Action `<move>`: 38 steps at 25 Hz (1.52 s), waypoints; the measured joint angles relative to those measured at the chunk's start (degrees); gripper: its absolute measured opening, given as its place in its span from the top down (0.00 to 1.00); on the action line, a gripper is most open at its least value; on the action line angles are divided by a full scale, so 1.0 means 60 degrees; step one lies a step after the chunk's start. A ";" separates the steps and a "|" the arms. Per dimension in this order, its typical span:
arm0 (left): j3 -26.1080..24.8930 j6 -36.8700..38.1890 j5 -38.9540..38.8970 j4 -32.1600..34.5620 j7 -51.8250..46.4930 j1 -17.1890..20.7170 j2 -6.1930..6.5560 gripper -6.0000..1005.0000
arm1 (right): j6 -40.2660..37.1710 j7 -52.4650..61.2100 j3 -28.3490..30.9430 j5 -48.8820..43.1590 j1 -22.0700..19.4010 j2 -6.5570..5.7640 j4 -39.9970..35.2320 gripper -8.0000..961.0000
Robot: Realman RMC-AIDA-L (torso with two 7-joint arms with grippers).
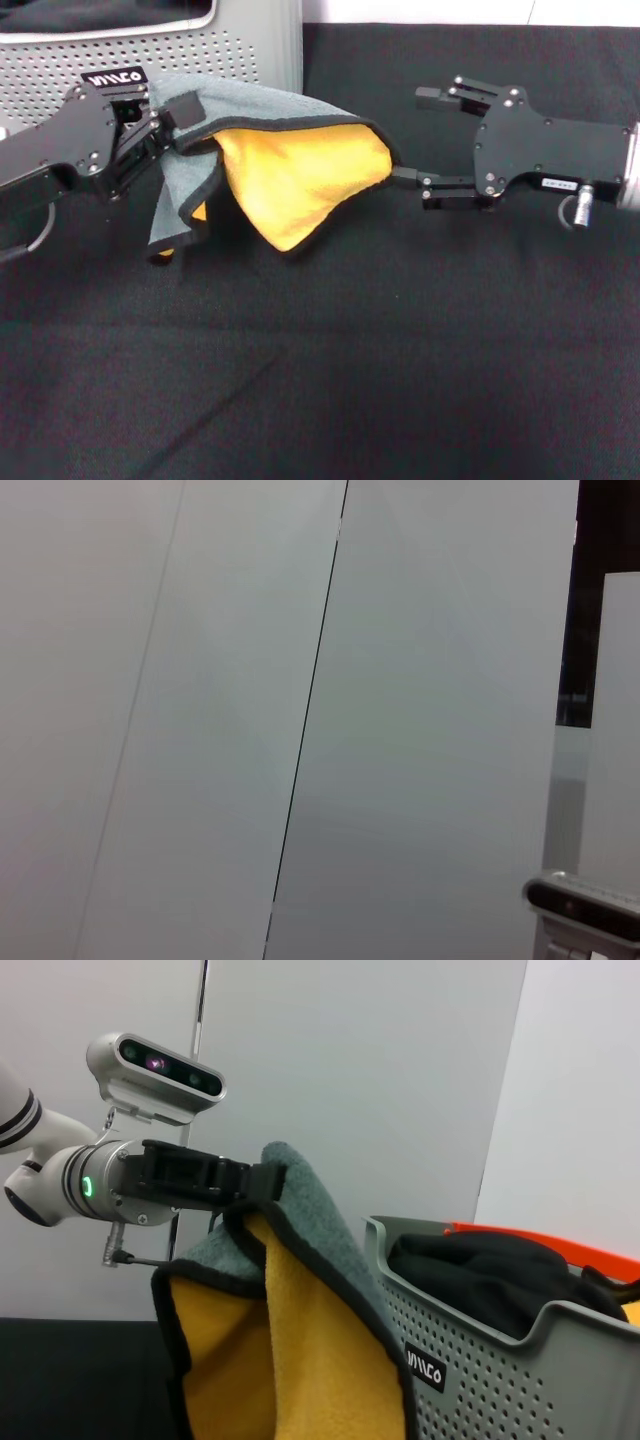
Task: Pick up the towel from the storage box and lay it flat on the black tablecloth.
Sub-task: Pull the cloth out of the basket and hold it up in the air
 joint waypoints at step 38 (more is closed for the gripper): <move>0.0000 -0.0004 0.0014 0.0036 0.0134 -0.0094 -0.0125 0.94 | -0.0682 -0.0226 -0.0626 0.0398 0.1087 0.0020 0.1700 0.56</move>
